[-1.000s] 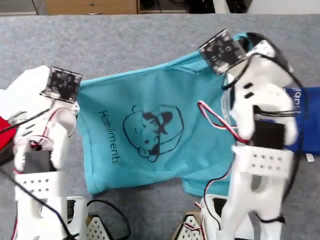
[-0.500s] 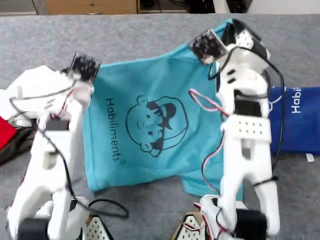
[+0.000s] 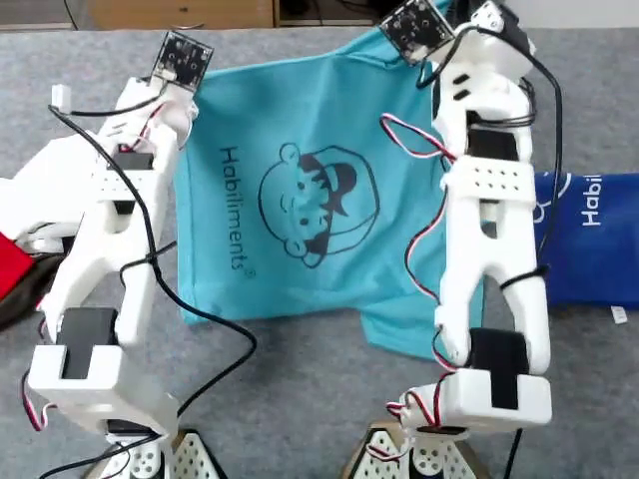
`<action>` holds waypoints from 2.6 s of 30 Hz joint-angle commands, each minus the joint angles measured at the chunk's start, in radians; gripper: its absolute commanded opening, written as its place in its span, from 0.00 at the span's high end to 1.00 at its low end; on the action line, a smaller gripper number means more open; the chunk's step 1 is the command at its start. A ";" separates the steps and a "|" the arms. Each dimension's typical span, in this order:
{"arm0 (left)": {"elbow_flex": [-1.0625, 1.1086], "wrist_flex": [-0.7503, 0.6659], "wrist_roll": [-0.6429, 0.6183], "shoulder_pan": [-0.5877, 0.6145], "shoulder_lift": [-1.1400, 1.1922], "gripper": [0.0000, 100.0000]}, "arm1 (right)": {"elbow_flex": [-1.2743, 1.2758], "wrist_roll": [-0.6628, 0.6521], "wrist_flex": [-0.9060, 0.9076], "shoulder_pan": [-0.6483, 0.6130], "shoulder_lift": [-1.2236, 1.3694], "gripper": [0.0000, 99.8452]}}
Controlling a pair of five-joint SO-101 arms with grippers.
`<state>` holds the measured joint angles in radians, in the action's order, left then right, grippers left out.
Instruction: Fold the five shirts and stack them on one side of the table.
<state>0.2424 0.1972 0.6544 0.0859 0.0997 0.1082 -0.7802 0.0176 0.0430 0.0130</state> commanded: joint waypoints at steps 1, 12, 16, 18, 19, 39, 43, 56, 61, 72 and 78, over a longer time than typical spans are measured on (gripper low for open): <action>-0.097 0.161 0.006 0.006 -0.010 0.98 | -0.065 0.003 0.028 0.024 -0.019 1.00; -0.256 0.848 0.008 0.000 -0.010 0.98 | 0.051 0.005 0.577 0.111 -0.206 1.00; -0.311 1.076 0.008 -0.015 -0.004 0.98 | 0.099 0.003 0.790 0.133 -0.309 1.00; -0.313 1.148 0.008 -0.031 -0.001 0.98 | 0.124 0.003 0.885 0.133 -0.357 1.00; -0.308 1.178 0.008 -0.037 -0.001 0.98 | 0.137 0.003 0.931 0.133 -0.380 1.00; -0.078 1.292 0.021 -0.143 0.001 0.98 | 0.369 0.003 1.415 0.206 -0.622 0.99; -0.087 1.289 0.052 -0.114 -0.001 0.98 | 0.374 0.003 1.516 0.200 -0.656 1.00; -0.049 1.292 0.060 -0.078 0.001 0.98 | 0.598 0.003 1.571 0.208 -0.773 1.00; 0.012 1.292 0.104 -0.080 -0.001 0.98 | 0.664 -0.012 1.491 0.266 -0.816 1.00; 0.054 1.292 0.123 -0.083 -0.008 0.98 | 0.674 -0.121 1.413 0.397 -0.753 1.00; 0.046 1.336 0.124 -0.103 -0.008 0.98 | 0.674 -0.120 1.410 0.397 -0.748 1.00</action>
<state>0.3099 1.4906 0.7710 -0.0031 0.1089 0.7833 -0.8876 1.4492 0.4189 -0.7388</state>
